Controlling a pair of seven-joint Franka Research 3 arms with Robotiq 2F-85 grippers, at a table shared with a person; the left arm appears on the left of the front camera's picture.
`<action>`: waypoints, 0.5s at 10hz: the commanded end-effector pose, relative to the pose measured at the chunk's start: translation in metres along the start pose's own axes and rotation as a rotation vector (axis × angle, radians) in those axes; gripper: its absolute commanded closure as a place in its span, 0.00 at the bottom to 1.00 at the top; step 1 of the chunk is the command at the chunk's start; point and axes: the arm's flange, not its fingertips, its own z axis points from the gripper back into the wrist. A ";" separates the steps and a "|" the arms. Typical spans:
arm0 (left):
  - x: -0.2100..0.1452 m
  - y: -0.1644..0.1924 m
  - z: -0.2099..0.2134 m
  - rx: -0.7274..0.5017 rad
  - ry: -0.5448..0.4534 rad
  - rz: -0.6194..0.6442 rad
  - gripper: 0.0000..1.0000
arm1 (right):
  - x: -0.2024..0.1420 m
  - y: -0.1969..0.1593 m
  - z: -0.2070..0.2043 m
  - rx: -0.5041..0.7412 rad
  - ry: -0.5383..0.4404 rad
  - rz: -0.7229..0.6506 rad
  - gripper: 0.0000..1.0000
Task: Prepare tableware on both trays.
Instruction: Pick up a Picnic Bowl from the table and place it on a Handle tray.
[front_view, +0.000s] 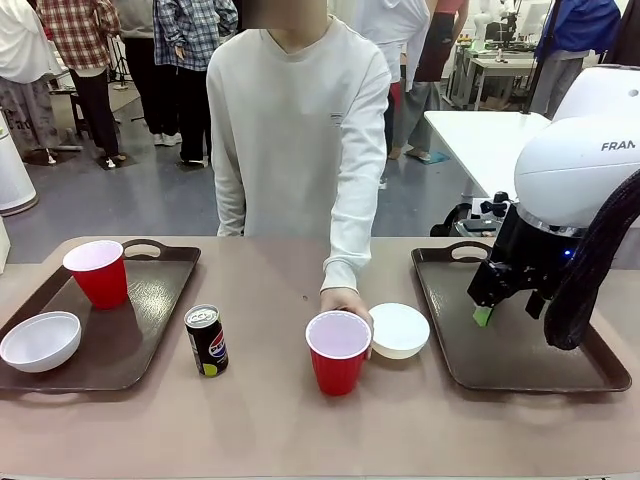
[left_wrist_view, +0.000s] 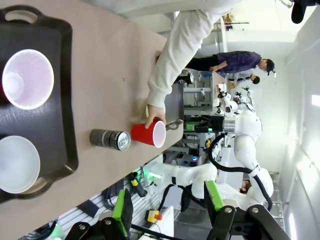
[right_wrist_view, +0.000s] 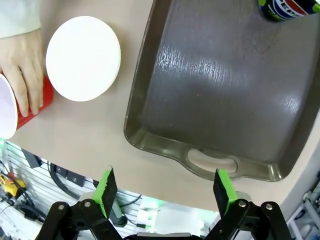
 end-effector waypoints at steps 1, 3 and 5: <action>-0.002 -0.005 0.001 -0.017 -0.003 0.016 0.24 | 0.000 -0.004 0.000 0.000 -0.003 -0.011 0.00; -0.002 -0.005 0.001 -0.017 -0.003 0.016 0.24 | 0.000 -0.002 0.000 0.001 -0.001 -0.006 0.00; -0.002 -0.005 0.001 -0.017 -0.003 0.016 0.24 | 0.004 0.018 -0.017 0.005 -0.046 -0.053 0.00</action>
